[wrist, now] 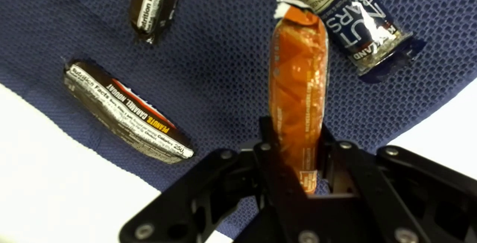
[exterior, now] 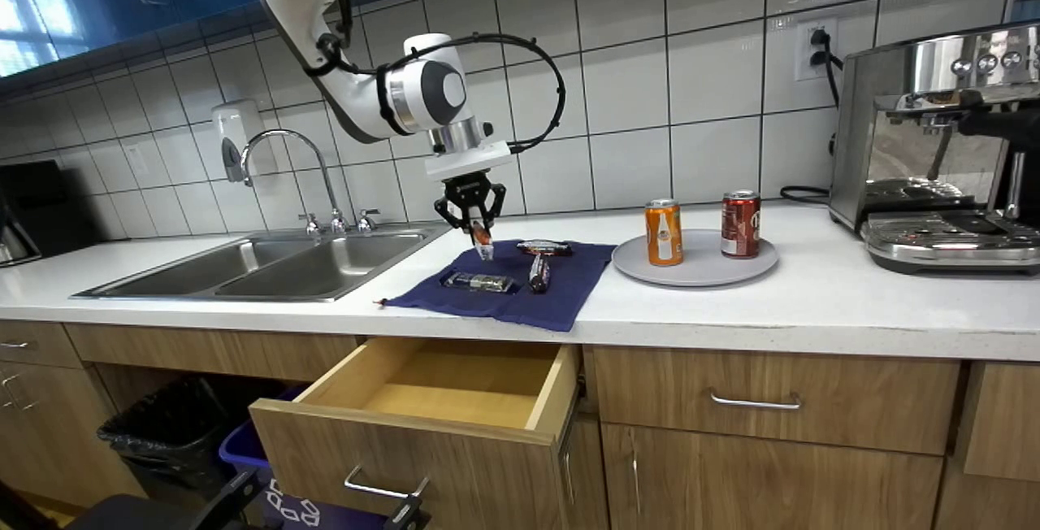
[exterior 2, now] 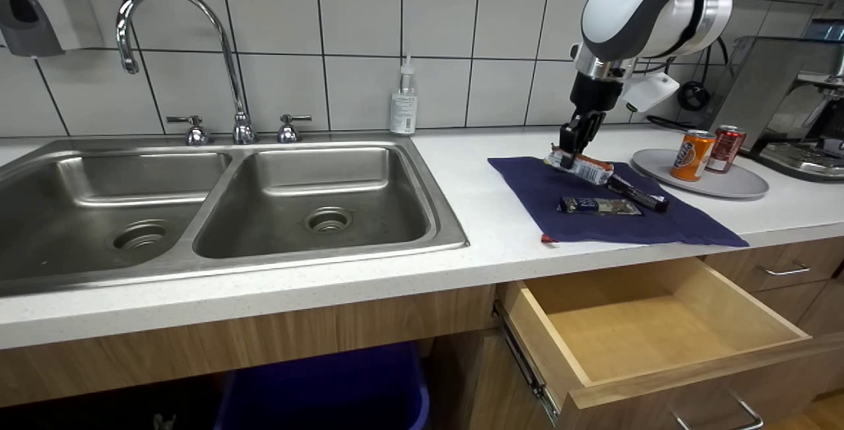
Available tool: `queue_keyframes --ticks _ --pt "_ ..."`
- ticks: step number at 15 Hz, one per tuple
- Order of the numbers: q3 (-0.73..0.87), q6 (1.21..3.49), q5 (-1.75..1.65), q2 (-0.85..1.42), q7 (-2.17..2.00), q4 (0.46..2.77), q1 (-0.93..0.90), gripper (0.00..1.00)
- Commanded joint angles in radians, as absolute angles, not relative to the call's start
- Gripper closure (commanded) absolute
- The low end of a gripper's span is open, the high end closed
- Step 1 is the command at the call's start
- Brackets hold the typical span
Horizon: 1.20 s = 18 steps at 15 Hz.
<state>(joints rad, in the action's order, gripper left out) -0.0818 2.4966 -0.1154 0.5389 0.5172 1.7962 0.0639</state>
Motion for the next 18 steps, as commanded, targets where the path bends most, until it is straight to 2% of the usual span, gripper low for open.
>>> queue_keyframes --ticks 1,18 --pt "-0.095 2.551 -0.126 0.433 0.530 1.937 0.075 0.93" --pt "-0.085 2.727 -0.135 0.209 0.444 2.317 0.017 0.93"
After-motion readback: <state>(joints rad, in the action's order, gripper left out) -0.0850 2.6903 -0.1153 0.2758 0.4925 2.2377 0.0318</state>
